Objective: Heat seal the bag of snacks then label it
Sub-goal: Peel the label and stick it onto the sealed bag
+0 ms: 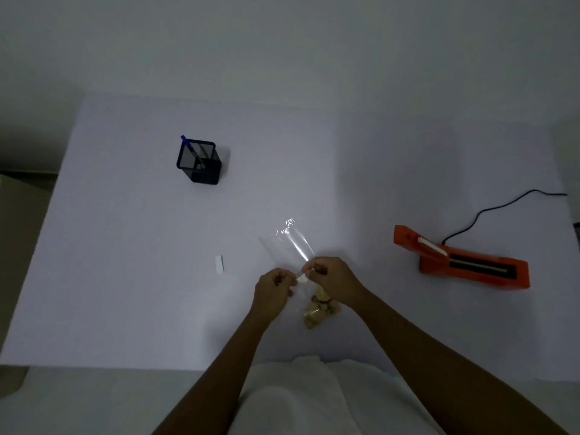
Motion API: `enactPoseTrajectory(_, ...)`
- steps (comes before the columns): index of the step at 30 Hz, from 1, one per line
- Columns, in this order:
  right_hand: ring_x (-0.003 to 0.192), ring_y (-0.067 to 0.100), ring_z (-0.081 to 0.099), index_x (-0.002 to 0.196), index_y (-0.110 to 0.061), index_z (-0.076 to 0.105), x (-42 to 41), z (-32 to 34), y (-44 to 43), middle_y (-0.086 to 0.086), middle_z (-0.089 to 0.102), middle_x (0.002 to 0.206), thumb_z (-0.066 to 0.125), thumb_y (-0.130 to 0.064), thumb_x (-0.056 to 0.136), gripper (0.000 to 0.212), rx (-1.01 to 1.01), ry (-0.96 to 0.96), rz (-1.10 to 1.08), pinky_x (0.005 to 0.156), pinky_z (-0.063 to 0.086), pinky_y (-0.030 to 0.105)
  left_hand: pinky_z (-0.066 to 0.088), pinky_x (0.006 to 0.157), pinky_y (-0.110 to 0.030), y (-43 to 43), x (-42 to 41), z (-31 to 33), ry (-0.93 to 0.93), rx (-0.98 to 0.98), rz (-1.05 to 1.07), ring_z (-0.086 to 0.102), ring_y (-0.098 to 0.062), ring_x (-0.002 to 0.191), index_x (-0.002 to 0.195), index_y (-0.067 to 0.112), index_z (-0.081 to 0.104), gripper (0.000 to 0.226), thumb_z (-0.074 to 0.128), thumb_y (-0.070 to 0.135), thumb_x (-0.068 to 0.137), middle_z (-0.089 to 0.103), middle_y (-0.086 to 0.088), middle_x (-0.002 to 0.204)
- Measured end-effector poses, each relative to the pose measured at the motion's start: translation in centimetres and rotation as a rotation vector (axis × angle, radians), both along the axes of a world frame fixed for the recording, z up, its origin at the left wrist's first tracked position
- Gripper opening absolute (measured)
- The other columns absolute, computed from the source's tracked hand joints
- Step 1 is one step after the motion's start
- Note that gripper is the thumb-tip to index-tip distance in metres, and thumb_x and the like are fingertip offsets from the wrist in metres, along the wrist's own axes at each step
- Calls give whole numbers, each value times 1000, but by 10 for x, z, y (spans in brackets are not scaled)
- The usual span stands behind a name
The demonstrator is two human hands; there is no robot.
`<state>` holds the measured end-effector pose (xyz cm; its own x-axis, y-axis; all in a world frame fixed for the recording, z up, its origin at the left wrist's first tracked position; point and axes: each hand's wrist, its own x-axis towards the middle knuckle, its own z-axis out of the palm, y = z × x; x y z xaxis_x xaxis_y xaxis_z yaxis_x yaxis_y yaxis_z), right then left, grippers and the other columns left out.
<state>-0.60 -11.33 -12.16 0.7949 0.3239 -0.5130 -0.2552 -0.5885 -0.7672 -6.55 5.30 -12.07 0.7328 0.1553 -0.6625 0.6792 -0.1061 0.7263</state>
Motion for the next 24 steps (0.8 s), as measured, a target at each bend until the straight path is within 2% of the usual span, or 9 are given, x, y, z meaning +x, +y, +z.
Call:
enactPoseTrajectory(2,77,6,66,91,-12,75,7,-6,2,-4,72,85,67,-7,86,11,-2,14,19,77,51,20,53,56,-29,-3,-2,-12,41,-9,30,69,-24,71,94,12,71,13,59,15,91,74,-10,83)
enactPoseTrajectory(5,65,3,67,94,-10,74,15,-13,7,-1,71,81,69,-5,86,11,8,61,37,64,50,14,55,55,-32,-3,-2,-26,75,-7,55,68,-20,63,97,14,70,11,61,16,91,73,-12,81)
enactPoseTrajectory(9,63,12,68,89,-11,69,21,-27,8,9,71,80,73,-6,83,8,-27,109,-2,51,49,15,56,55,-34,-3,-1,-35,29,94,63,67,-17,57,92,16,71,8,66,15,86,73,-6,76)
enactPoseTrajectory(12,62,16,68,80,-15,68,20,-36,5,11,71,72,75,-6,79,11,-44,87,-51,52,53,24,57,61,-31,-4,2,-41,-8,206,-1,68,-13,60,82,21,73,6,68,23,84,72,3,70)
enactPoseTrajectory(17,60,15,69,84,-8,68,24,-41,4,10,72,72,71,-5,83,5,0,145,-123,50,53,28,53,63,-21,-10,7,-45,-18,349,-62,65,-4,63,79,20,74,30,68,49,82,70,8,70)
enactPoseTrajectory(24,57,15,69,81,-15,65,26,-45,5,6,71,71,73,-7,83,11,13,133,-109,46,51,25,56,65,-27,-19,11,-50,33,436,-43,64,-6,64,74,21,69,23,73,43,79,68,9,67)
